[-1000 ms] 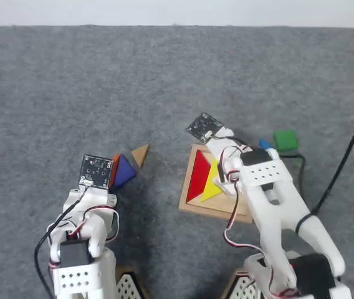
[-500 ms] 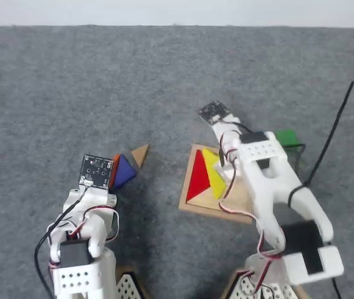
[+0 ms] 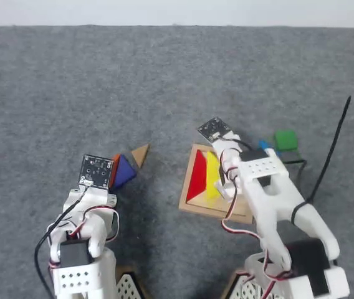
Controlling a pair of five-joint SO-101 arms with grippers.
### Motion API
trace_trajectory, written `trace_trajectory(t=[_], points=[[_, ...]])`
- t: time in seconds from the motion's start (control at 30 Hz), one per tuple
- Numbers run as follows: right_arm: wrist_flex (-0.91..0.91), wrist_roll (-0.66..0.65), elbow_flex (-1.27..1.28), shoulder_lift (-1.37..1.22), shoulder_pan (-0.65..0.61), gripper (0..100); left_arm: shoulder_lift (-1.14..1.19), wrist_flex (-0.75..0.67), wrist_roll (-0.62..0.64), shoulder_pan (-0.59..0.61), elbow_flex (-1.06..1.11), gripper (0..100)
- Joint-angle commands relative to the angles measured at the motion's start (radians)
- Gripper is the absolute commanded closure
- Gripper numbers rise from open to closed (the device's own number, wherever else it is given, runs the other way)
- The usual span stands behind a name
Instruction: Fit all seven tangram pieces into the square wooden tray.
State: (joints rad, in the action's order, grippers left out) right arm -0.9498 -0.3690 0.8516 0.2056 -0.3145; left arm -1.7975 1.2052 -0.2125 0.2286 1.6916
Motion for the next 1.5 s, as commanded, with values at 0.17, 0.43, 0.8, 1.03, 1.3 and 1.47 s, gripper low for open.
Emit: trace_trajectory(t=[0.17, 0.43, 0.8, 1.03, 1.3, 1.47], points=[[0.013, 0.068, -0.003, 0.065, -0.061, 79.0, 0.0, 0.011, -0.005, 0.005, -0.007, 93], [0.039, 0.16, -0.014, 0.113, -0.104, 78.8, 0.0, 0.011, -0.005, 0.005, -0.007, 93], [0.143, 0.207, -0.038, 0.344, -0.143, 79.0, 0.0, 0.011, -0.005, 0.005, -0.007, 93], [0.157, 0.209, -0.229, 0.021, -0.191, 78.6, 0.0, 0.011, -0.005, 0.005, -0.007, 93], [0.119, 0.213, -0.477, -0.305, -0.174, 78.6, 0.0, 0.011, -0.005, 0.005, -0.007, 93], [0.091, 0.215, -0.496, -0.321, -0.13, 78.9, 0.0, 0.011, -0.005, 0.005, -0.007, 93]])
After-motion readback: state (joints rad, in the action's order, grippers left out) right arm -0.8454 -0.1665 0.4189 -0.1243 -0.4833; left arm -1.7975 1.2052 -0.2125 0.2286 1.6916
